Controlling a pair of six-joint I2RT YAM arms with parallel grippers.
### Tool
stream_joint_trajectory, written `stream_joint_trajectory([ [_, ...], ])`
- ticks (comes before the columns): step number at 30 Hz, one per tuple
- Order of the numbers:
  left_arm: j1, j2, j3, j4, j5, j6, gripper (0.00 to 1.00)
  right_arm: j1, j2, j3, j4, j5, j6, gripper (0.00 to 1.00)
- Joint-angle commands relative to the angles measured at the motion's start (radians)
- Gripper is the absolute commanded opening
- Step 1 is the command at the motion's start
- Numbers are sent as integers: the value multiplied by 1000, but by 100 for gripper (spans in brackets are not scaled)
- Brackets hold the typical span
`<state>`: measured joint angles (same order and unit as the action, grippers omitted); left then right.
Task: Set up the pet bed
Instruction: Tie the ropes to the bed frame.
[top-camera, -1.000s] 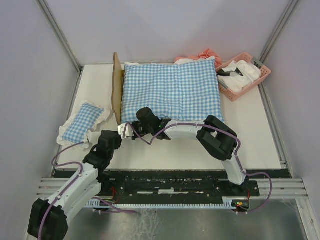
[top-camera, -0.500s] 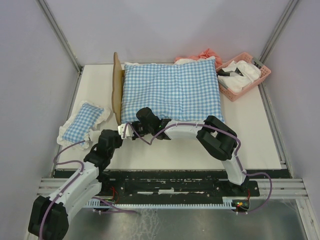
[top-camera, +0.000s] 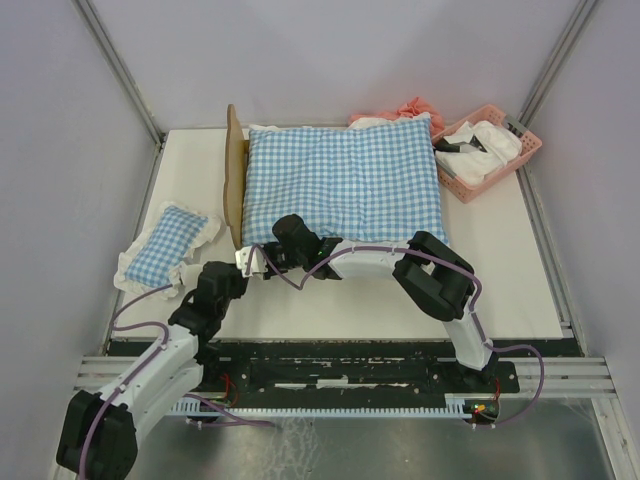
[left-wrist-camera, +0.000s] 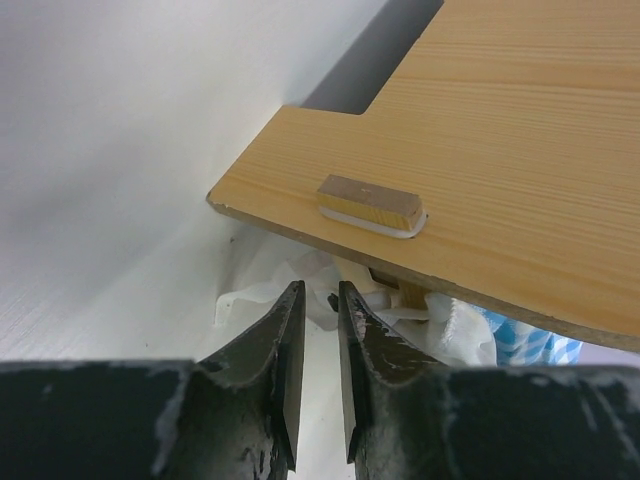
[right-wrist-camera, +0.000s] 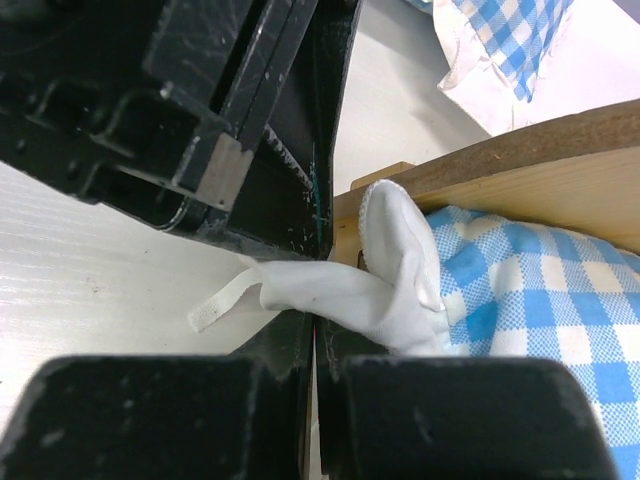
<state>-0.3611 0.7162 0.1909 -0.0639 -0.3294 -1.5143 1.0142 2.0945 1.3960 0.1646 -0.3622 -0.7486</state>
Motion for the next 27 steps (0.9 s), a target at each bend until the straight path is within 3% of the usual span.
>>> stream_joint_trajectory([
  [1, 5, 13, -1, 71, -4, -39, 27, -2, -8, 10, 51, -19, 7, 2],
  [6, 5, 19, 3, 90, 7, -17, 21, -2, 2, 11, 54, -17, 11, 2],
  [10, 5, 5, -1, 94, 7, -5, 4, -2, 11, 12, 76, 19, 46, 2],
  [27, 5, -10, -5, 61, 4, 3, 3, -19, 5, -5, 111, 97, 122, 2],
])
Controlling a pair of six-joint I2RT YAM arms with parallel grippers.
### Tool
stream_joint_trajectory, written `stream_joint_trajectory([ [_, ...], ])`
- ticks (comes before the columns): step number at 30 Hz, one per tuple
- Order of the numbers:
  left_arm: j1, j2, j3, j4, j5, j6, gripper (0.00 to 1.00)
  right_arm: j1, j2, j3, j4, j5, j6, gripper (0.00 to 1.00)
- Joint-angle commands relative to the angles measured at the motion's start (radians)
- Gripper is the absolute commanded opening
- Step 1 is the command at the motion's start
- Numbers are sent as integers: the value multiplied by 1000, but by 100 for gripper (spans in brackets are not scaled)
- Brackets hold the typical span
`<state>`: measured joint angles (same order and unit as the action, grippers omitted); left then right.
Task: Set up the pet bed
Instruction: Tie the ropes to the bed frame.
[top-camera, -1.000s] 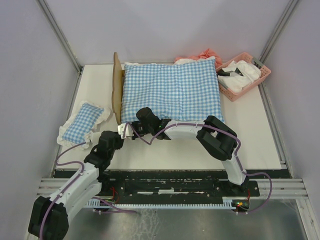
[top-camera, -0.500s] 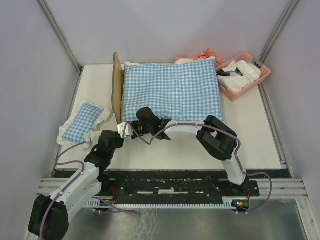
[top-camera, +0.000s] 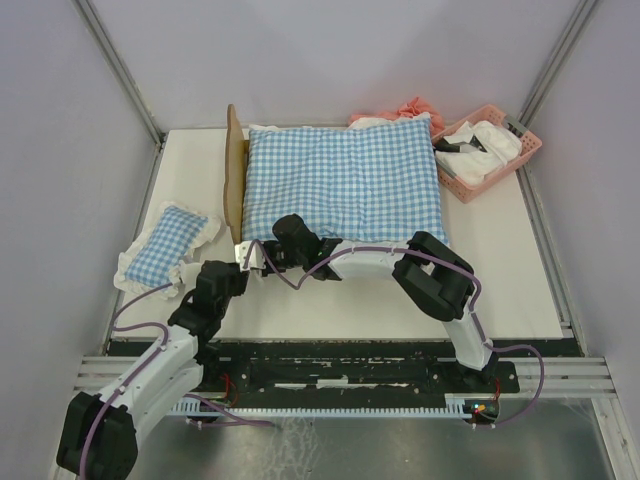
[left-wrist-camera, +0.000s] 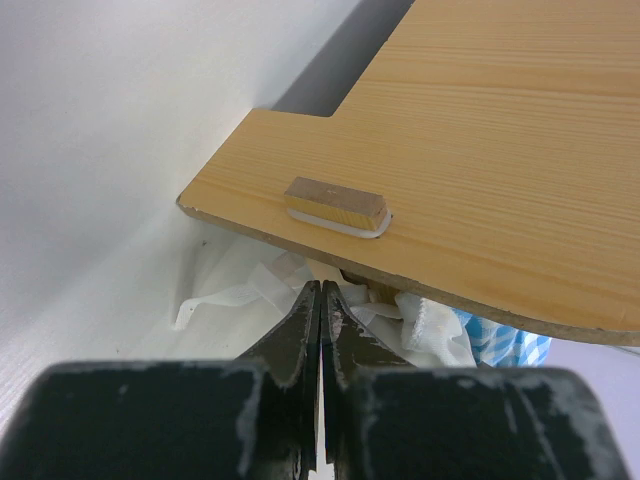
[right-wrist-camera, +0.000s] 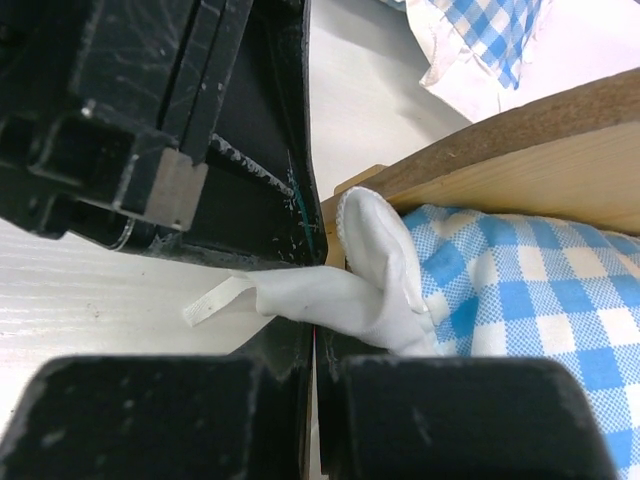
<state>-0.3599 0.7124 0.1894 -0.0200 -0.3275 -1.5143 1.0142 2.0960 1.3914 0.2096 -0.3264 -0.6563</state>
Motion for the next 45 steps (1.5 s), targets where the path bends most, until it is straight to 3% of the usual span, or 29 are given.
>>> stream_joint_trajectory([
  [1, 4, -7, -4, 18, 2, 4, 3, -19, 1, -6, 68, 68, 32, 2],
  [16, 4, 7, -8, 25, 1, 0, 3, -19, -1, -58, 153, 149, 92, 2],
  [26, 4, -22, -17, -18, -34, 3, 3, -20, 6, -74, 160, 42, 44, 2],
  [32, 5, -86, -21, -74, -81, -33, 24, -20, 8, -68, 149, 35, 34, 2],
  [45, 25, 11, 28, -35, -56, -41, 27, -23, -2, -61, 130, 29, 18, 2],
])
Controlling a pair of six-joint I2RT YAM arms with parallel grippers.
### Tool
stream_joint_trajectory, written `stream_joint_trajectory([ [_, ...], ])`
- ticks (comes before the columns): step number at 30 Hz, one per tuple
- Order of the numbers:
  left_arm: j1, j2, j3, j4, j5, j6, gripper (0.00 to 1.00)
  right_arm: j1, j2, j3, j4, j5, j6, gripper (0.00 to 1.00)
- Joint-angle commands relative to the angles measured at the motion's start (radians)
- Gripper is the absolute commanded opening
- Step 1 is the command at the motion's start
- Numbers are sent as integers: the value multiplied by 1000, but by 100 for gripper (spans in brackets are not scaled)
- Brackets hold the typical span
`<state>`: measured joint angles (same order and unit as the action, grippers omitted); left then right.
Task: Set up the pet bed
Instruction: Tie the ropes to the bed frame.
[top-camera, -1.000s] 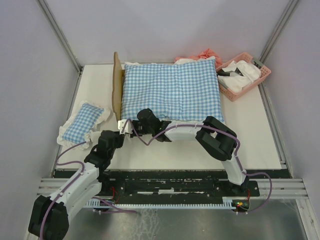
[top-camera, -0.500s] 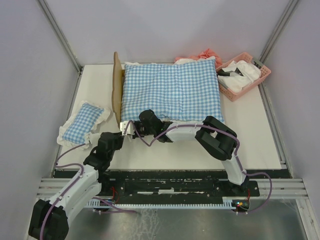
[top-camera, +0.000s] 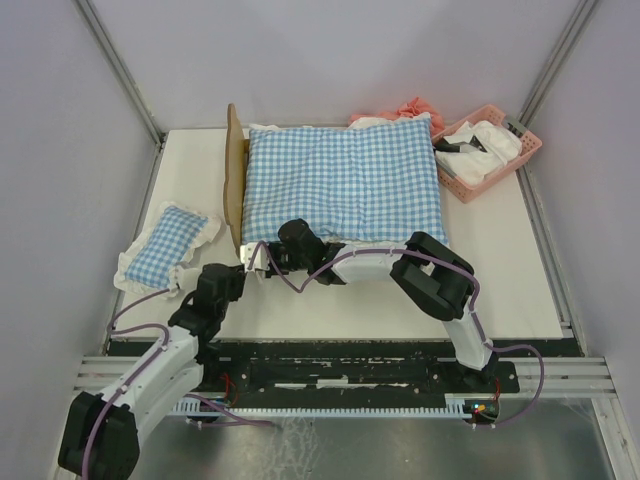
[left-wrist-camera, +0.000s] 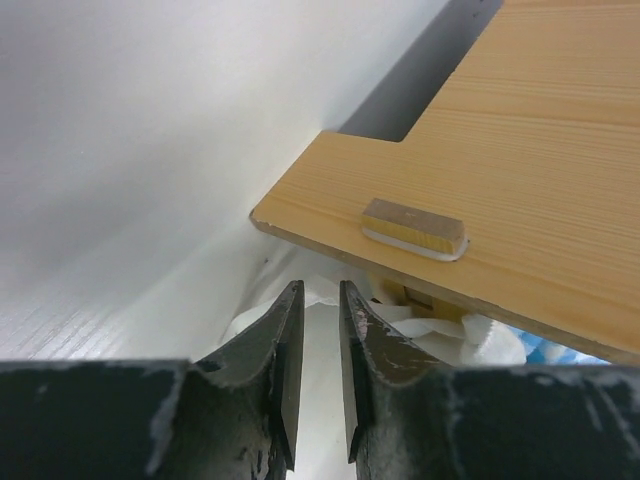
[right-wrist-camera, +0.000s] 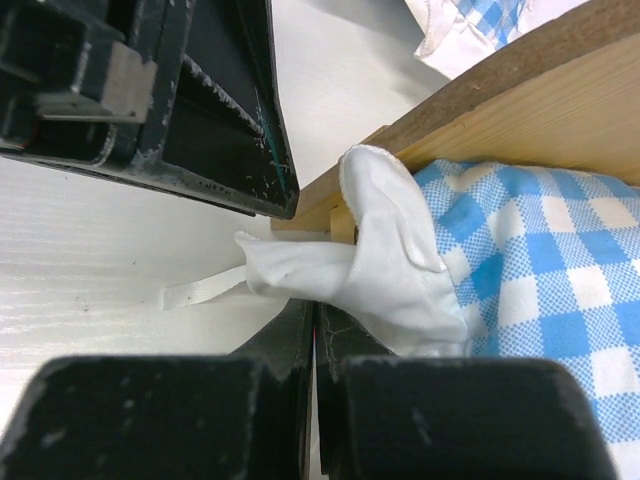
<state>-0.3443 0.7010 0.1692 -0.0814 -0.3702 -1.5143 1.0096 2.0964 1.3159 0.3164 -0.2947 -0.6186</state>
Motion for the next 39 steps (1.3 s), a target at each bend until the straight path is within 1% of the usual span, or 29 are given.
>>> stream_joint_trajectory([
  [1, 9, 29, 45, 37, -11, -47, 26, -17, -2, 12, 23, -4, -21, 2],
  [6, 13, 49, 35, 109, 42, -49, 24, -18, -3, 19, 15, -12, -22, 2],
  [8, 13, 44, 38, 109, 70, 11, 27, -19, -4, 22, 11, -10, -21, 2],
  [9, 13, 30, 40, 85, 73, 55, 30, -24, -5, 24, 12, -5, -9, 2],
  [11, 13, -2, 28, 51, 50, 77, 31, -31, -9, 29, 7, -1, 11, 2],
  [14, 13, -51, -6, 74, 43, 84, 32, -35, -13, 31, -1, 9, 32, 2],
  [16, 13, -54, -13, 88, 49, 107, 32, -36, -11, 46, -33, 16, 39, 2],
  [21, 13, -28, 24, 50, 39, 189, 32, -37, -4, 90, -124, 38, 62, 2],
  [29, 12, -84, 6, 41, 23, 275, 30, -36, 13, 162, -238, 66, 103, 2],
  [33, 13, -138, -42, 104, 25, 387, 30, -36, 9, 185, -266, 75, 116, 2],
  [39, 14, -198, -121, 266, 38, 560, 32, -36, 1, 205, -290, 62, 121, 2],
])
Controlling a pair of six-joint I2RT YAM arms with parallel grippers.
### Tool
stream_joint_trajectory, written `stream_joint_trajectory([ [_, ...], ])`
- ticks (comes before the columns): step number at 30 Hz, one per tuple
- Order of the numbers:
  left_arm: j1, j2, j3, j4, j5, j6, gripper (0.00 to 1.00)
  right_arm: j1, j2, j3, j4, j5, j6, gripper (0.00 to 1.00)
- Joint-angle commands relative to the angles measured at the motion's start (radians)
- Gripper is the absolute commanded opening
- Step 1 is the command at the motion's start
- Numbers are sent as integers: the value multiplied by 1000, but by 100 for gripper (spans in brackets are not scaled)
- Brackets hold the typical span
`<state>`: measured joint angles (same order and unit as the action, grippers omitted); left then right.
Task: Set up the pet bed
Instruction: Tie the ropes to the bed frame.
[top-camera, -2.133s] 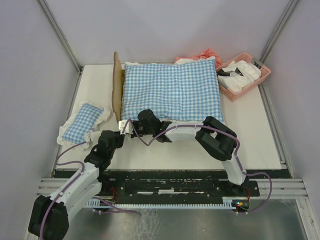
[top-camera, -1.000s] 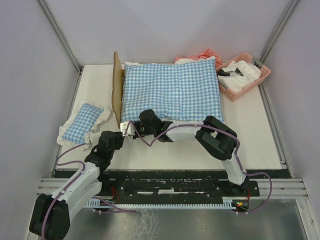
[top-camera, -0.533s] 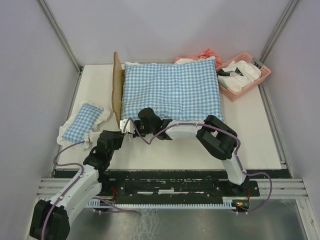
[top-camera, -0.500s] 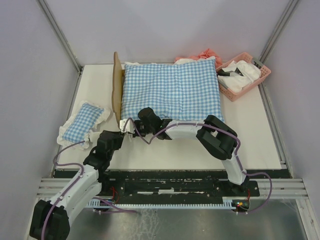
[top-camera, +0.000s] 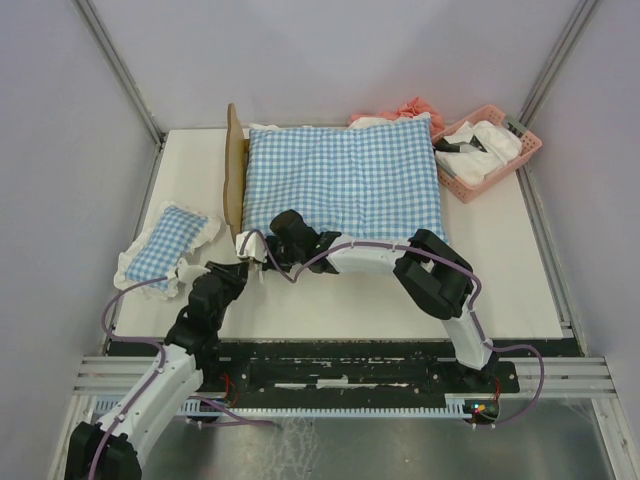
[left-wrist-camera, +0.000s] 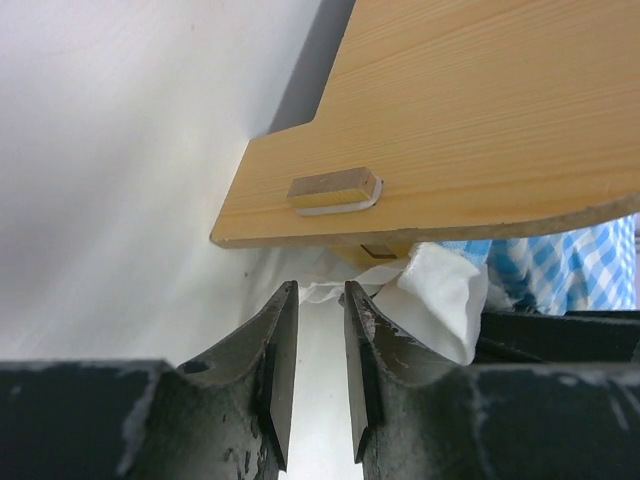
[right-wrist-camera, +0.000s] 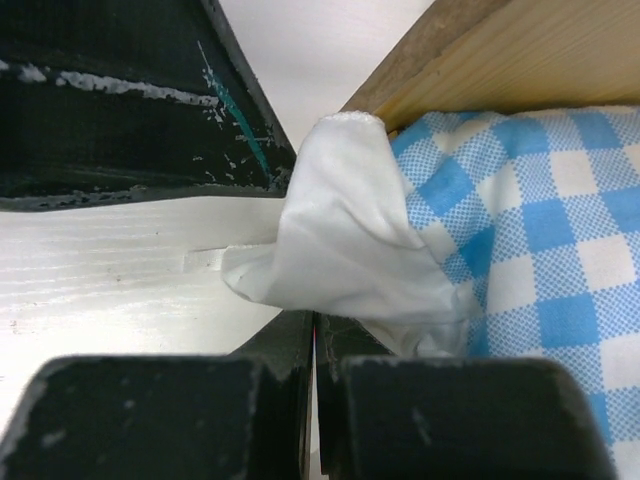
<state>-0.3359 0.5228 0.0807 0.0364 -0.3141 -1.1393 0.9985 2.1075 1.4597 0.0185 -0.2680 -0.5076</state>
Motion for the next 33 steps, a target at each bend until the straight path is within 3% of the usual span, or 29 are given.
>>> stream_joint_trajectory([
  [1, 5, -16, -37, 170, -11, 214, 32, -25, -11, 63, 6, 30, 12, 2],
  [7, 5, 43, 0, 207, 83, 353, 32, -25, -11, 66, 1, 6, -5, 2],
  [12, 4, 76, 27, 188, 79, 372, 33, -25, -9, 62, 0, -2, -68, 2],
  [19, 4, 154, 19, 319, 149, 448, 34, -26, -14, 72, -8, -22, -70, 2],
  [33, 5, 306, 44, 458, 144, 516, 36, -25, -19, 71, -9, -25, -75, 2],
])
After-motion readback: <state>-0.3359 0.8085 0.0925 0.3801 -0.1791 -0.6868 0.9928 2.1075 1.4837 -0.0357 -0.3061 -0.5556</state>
